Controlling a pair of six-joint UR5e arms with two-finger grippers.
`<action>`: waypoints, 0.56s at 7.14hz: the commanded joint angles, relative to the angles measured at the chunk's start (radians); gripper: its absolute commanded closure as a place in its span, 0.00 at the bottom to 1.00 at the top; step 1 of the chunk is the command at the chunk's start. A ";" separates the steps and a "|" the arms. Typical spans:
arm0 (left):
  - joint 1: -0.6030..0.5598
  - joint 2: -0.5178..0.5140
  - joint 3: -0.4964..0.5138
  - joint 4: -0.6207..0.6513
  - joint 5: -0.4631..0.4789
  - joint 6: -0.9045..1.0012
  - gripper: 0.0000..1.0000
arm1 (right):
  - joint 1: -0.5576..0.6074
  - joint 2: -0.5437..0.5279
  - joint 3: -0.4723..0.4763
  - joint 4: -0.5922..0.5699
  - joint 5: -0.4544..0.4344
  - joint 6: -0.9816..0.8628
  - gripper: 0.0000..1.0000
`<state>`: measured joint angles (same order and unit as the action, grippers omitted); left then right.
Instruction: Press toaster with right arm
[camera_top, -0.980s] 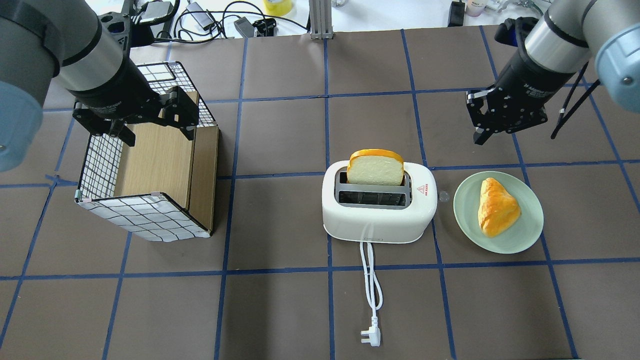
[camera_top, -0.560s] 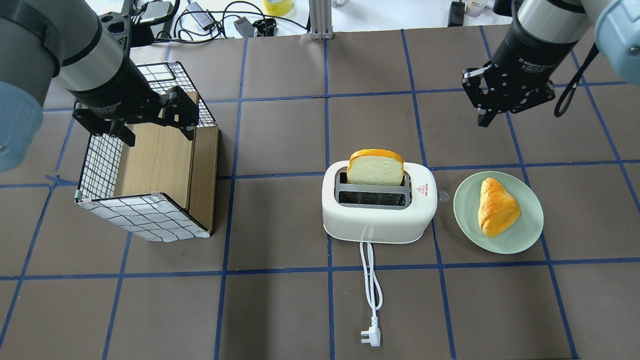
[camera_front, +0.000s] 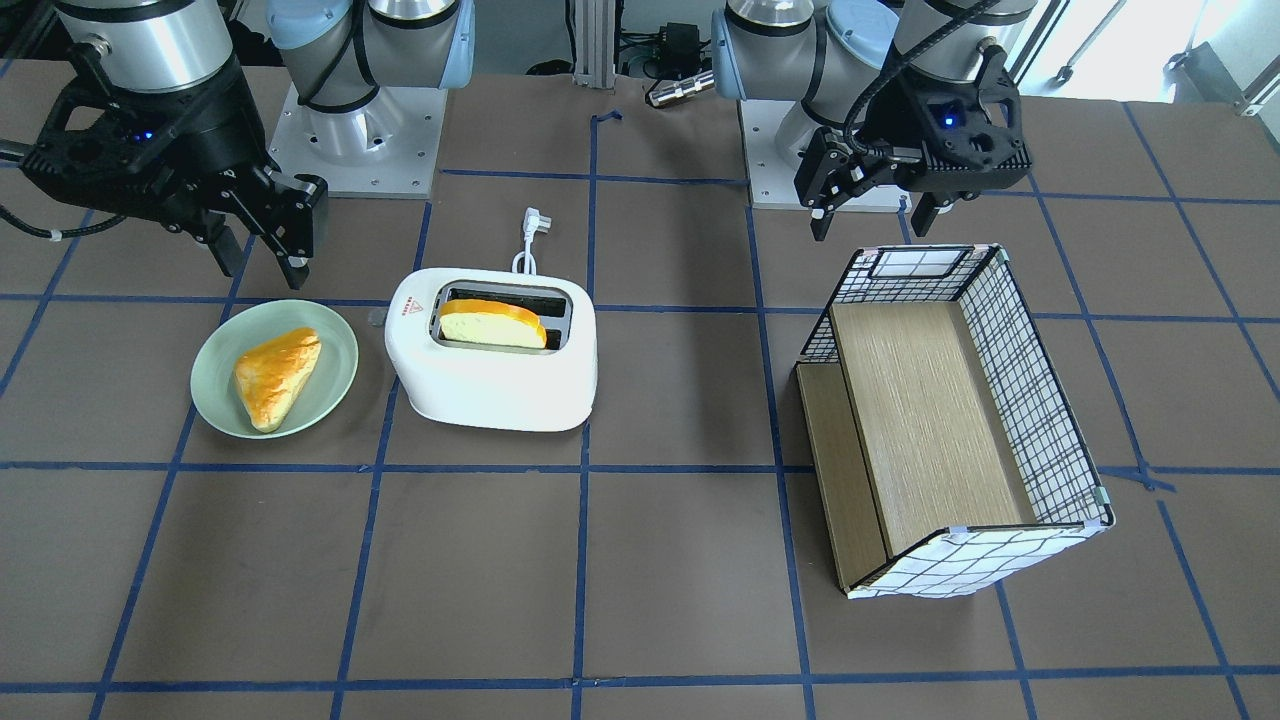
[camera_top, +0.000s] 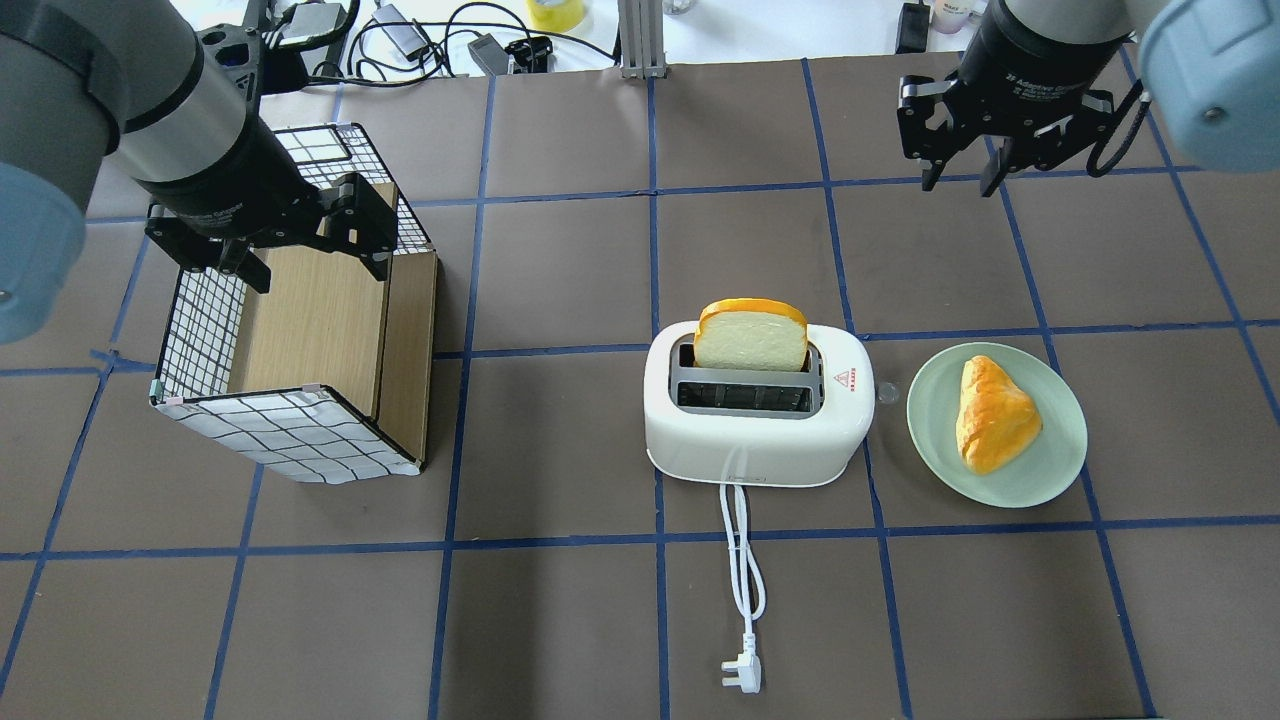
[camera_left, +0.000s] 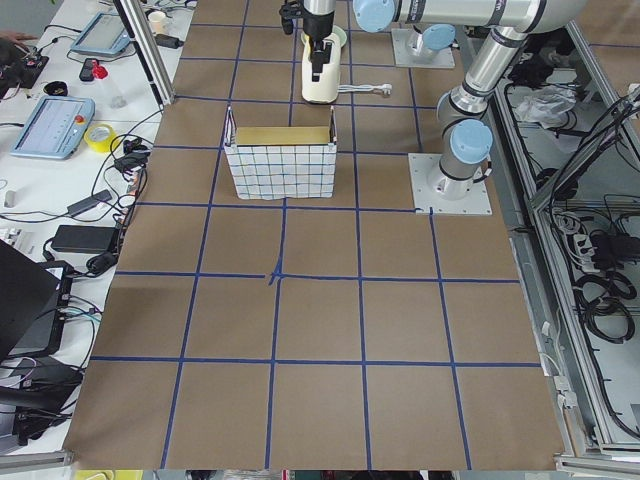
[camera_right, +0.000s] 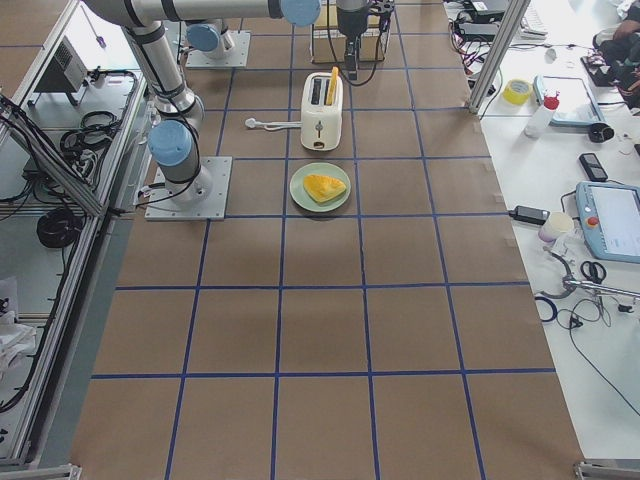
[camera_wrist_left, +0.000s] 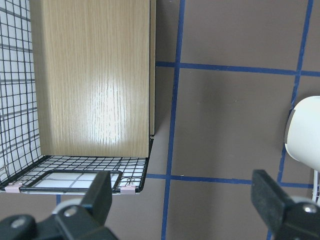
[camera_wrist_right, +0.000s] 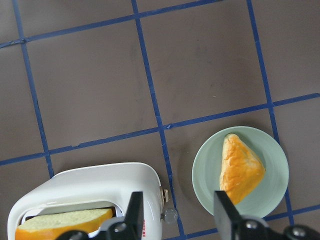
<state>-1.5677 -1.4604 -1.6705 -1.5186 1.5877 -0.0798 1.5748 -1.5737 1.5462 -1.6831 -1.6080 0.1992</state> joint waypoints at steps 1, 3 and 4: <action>0.000 0.000 0.000 0.000 0.000 0.000 0.00 | 0.001 0.009 0.006 -0.065 0.009 -0.009 0.00; 0.000 0.000 0.000 0.000 0.000 0.000 0.00 | 0.001 0.015 0.006 -0.081 0.030 -0.026 0.00; 0.000 0.000 0.000 0.000 0.000 0.000 0.00 | 0.001 0.015 0.008 -0.081 0.030 -0.032 0.00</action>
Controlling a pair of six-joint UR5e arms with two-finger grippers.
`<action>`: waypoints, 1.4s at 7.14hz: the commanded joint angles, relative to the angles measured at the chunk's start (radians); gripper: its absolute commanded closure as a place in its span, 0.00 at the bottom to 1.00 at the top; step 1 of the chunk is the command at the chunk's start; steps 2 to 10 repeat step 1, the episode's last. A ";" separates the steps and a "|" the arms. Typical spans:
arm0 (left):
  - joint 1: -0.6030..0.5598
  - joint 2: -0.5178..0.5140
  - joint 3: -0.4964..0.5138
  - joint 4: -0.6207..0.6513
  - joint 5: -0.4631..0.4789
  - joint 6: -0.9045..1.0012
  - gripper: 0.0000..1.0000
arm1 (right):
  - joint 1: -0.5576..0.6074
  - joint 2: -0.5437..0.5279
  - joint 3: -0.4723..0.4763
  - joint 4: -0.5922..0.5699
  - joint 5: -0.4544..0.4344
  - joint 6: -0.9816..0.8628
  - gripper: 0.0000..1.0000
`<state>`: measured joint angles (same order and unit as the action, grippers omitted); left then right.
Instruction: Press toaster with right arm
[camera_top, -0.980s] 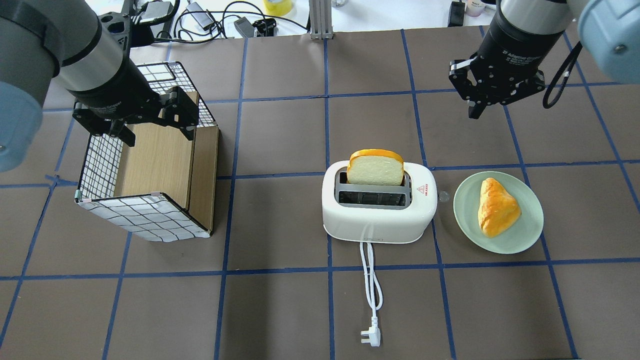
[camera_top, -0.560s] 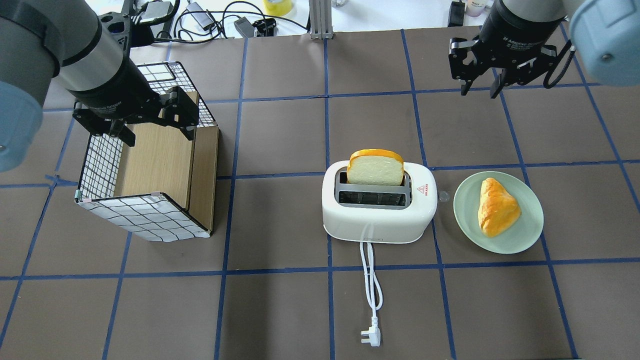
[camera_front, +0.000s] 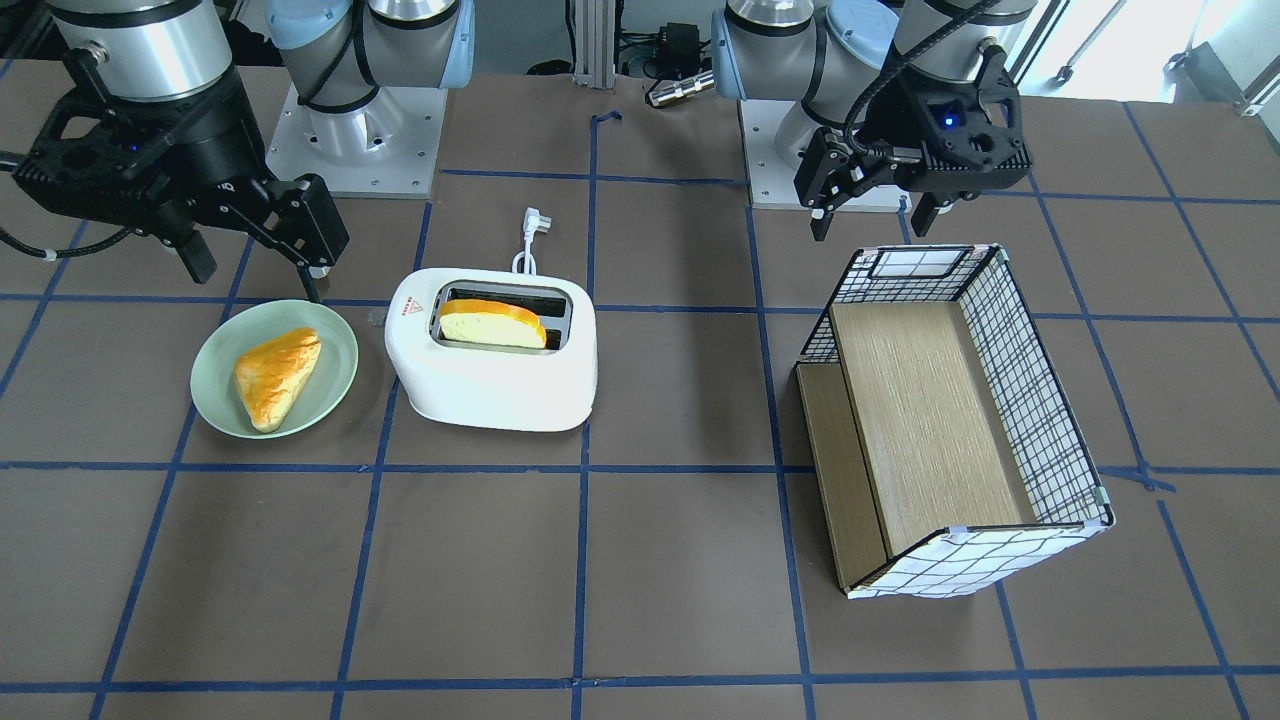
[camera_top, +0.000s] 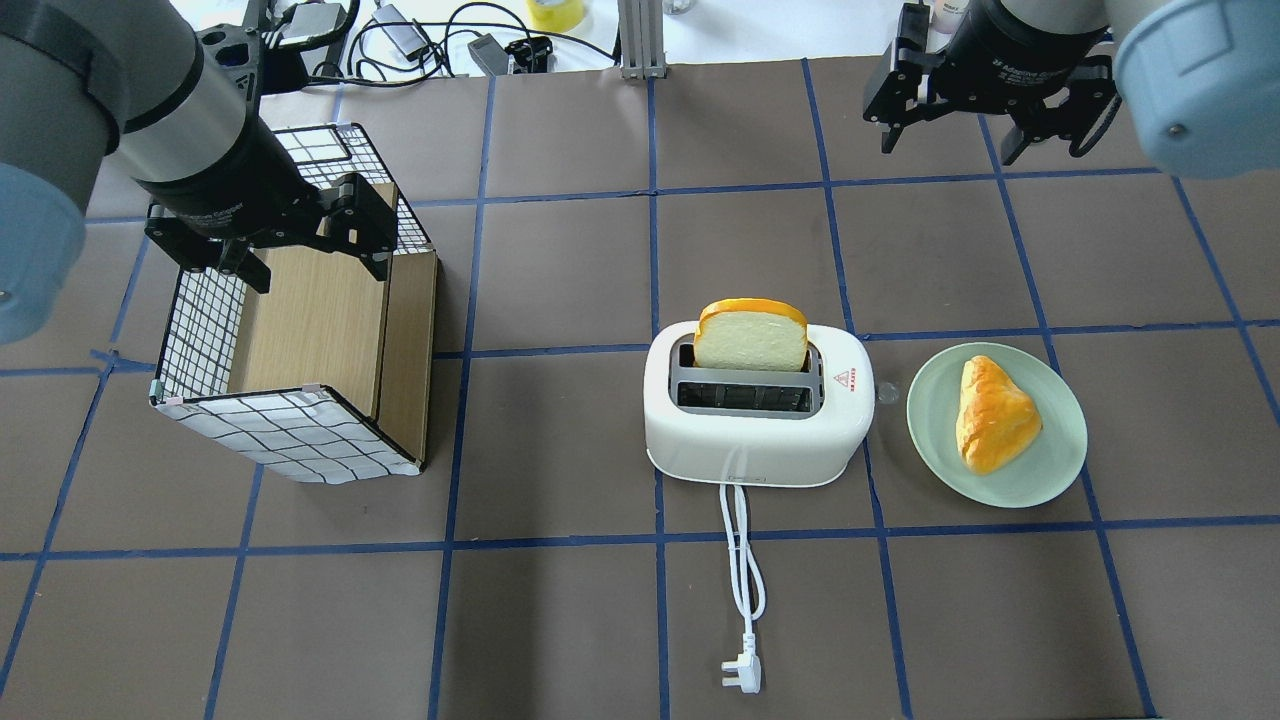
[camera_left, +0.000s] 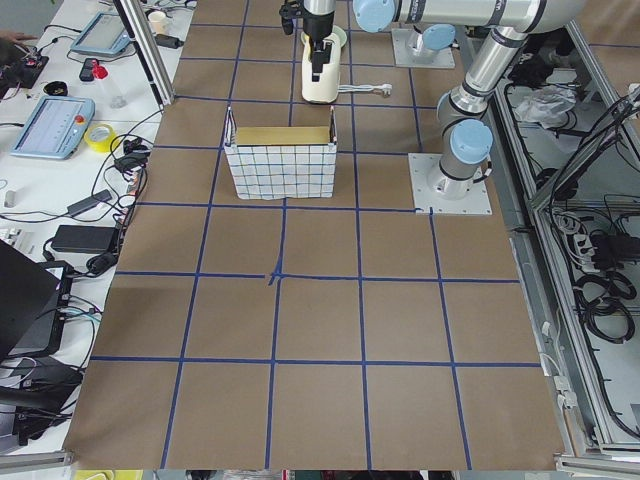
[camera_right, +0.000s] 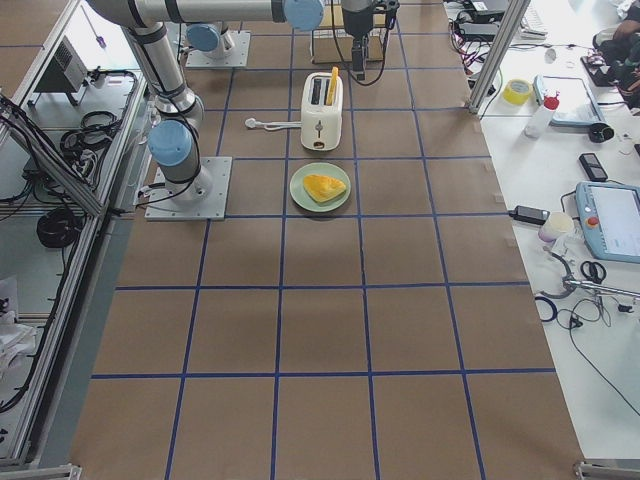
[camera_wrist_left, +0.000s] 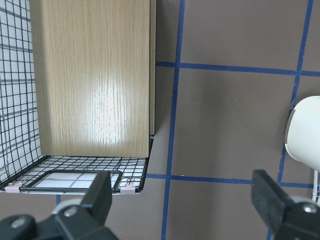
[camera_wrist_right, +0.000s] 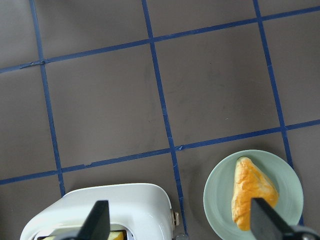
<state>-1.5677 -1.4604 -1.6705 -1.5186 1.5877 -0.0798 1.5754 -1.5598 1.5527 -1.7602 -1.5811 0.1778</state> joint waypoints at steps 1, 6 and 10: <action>0.000 0.000 0.000 0.000 0.000 0.000 0.00 | 0.000 0.001 0.001 -0.004 0.003 -0.011 0.00; 0.000 0.000 0.000 0.000 0.000 0.000 0.00 | 0.000 0.001 0.001 -0.004 0.003 -0.011 0.00; 0.000 0.000 0.000 0.000 0.000 0.000 0.00 | 0.000 0.001 0.001 -0.004 0.003 -0.011 0.00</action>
